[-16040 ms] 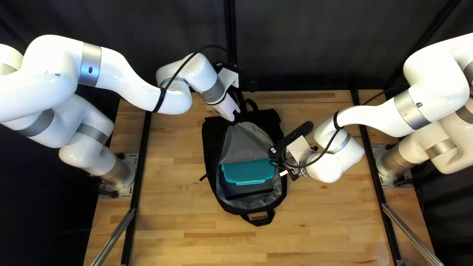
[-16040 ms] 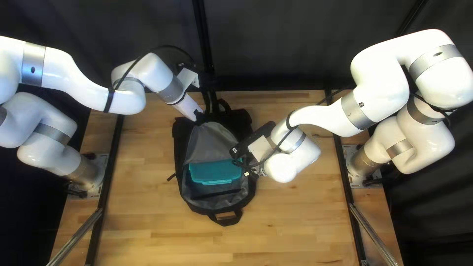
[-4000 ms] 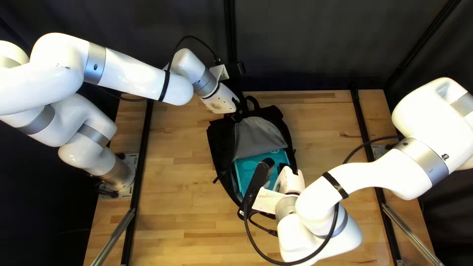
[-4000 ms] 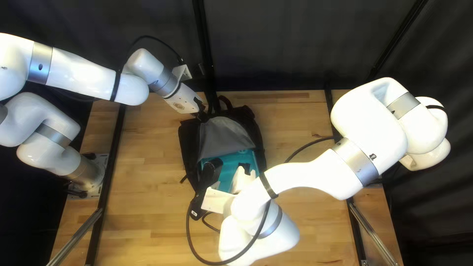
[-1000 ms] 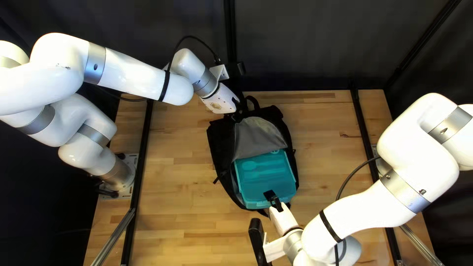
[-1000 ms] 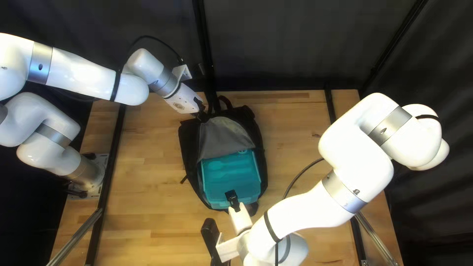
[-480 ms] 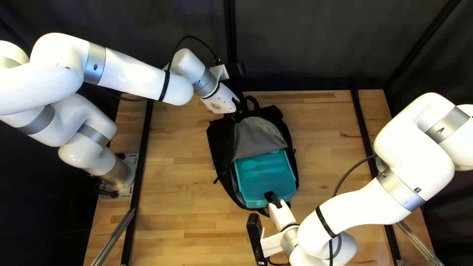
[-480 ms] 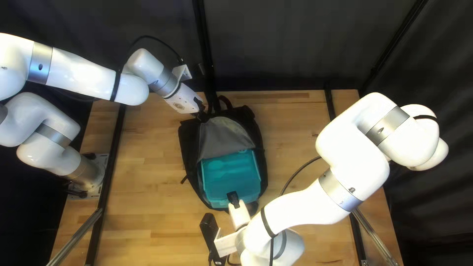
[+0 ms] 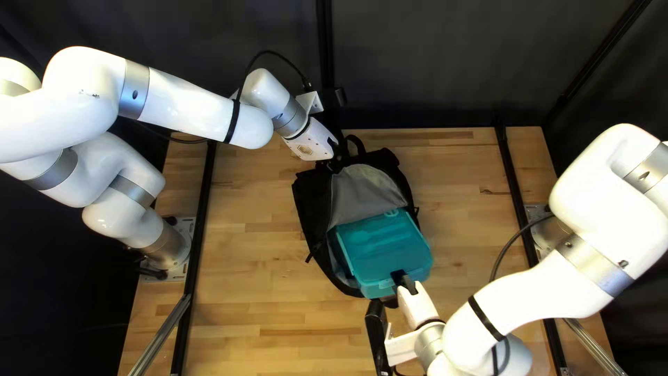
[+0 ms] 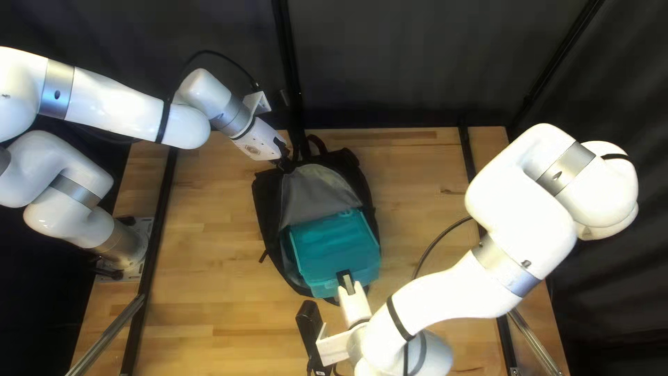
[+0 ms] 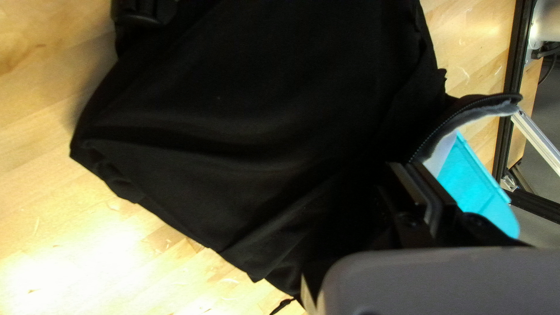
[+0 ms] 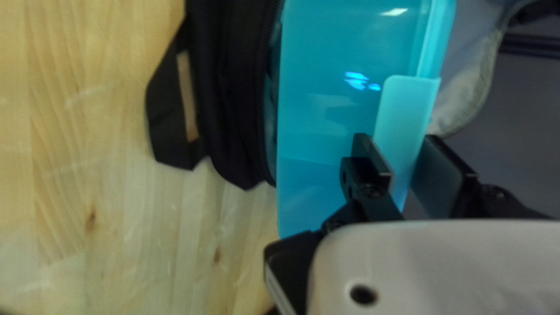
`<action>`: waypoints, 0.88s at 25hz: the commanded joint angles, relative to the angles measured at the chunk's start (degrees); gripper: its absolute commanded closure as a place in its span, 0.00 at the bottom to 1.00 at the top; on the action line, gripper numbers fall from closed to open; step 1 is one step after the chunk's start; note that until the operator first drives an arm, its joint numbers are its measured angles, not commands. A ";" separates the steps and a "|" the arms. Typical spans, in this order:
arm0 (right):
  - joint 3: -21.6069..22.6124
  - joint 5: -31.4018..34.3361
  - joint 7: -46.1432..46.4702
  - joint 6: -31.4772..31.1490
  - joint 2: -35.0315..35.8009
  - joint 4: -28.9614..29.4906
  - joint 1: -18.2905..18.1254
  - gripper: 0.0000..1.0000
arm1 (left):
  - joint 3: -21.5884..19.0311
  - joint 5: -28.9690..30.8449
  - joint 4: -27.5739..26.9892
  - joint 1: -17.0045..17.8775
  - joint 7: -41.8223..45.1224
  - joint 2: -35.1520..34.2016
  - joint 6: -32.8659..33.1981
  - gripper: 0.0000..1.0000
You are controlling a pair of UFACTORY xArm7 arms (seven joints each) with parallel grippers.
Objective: Remove a lunch box from a kids backpack
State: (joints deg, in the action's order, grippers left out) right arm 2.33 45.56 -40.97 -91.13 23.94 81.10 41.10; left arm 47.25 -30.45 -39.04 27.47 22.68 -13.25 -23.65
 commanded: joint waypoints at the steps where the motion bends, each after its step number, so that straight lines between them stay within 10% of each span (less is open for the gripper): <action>1: 0.64 -1.65 1.59 -7.16 -0.27 3.78 1.84 1.00 | 0.00 0.00 0.00 0.00 0.00 0.00 0.00 1.00; 16: 1.10 -4.42 3.64 -23.89 -0.77 10.29 4.99 1.00 | 0.00 0.00 0.00 0.00 0.00 0.00 0.00 1.00; 22: 1.75 -8.69 -1.55 -24.01 -8.15 -1.46 5.39 1.00 | 0.00 0.00 0.00 0.00 0.00 0.00 0.00 1.00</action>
State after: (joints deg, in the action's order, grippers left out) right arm 3.73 39.12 -39.71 -115.38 19.62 85.33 46.24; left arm 47.25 -30.45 -39.04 27.47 22.68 -13.25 -23.65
